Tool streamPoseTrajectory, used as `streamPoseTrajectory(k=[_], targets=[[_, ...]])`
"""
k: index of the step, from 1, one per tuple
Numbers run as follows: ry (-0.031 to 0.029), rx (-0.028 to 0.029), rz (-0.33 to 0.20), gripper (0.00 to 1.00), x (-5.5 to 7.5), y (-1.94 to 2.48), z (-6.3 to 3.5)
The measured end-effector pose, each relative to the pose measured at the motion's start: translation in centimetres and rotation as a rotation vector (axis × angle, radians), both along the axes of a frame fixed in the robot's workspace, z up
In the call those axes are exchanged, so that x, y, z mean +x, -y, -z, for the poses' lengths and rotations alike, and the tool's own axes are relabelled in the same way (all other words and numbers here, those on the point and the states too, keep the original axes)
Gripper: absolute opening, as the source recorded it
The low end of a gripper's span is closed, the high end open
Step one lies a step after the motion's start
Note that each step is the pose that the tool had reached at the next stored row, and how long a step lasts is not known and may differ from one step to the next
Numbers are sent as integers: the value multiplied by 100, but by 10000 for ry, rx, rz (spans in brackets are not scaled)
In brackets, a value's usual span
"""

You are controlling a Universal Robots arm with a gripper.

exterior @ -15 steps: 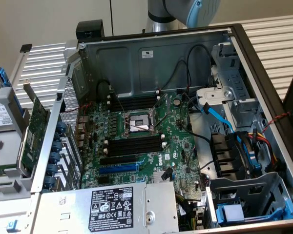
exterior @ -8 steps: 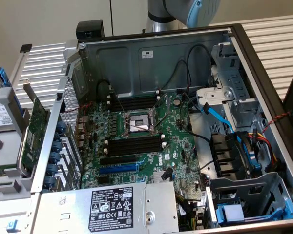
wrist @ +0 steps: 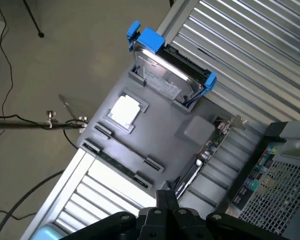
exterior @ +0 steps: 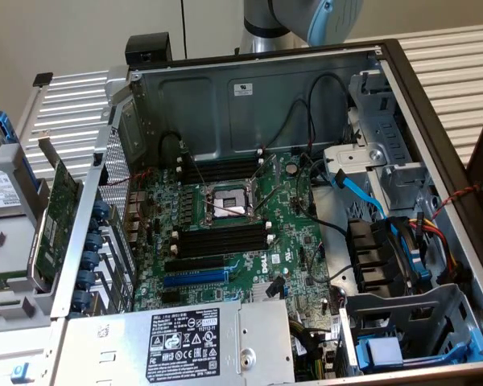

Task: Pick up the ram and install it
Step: 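Pick up the ram and move it above insertion slot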

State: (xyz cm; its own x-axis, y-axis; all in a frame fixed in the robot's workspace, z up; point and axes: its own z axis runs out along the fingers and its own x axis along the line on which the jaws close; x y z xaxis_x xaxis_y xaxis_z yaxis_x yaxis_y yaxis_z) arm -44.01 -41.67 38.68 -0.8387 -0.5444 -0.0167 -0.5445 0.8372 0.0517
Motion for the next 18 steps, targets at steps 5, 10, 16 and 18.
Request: streamPoseTrajectory(k=[5,10,16,18], targets=[[1,12,-731,11,-27,0,4],[2,71,-1231,11,-70,0,12],[7,223,-2271,11,-85,-1,31],[11,275,-2625,11,-88,-1,39]])
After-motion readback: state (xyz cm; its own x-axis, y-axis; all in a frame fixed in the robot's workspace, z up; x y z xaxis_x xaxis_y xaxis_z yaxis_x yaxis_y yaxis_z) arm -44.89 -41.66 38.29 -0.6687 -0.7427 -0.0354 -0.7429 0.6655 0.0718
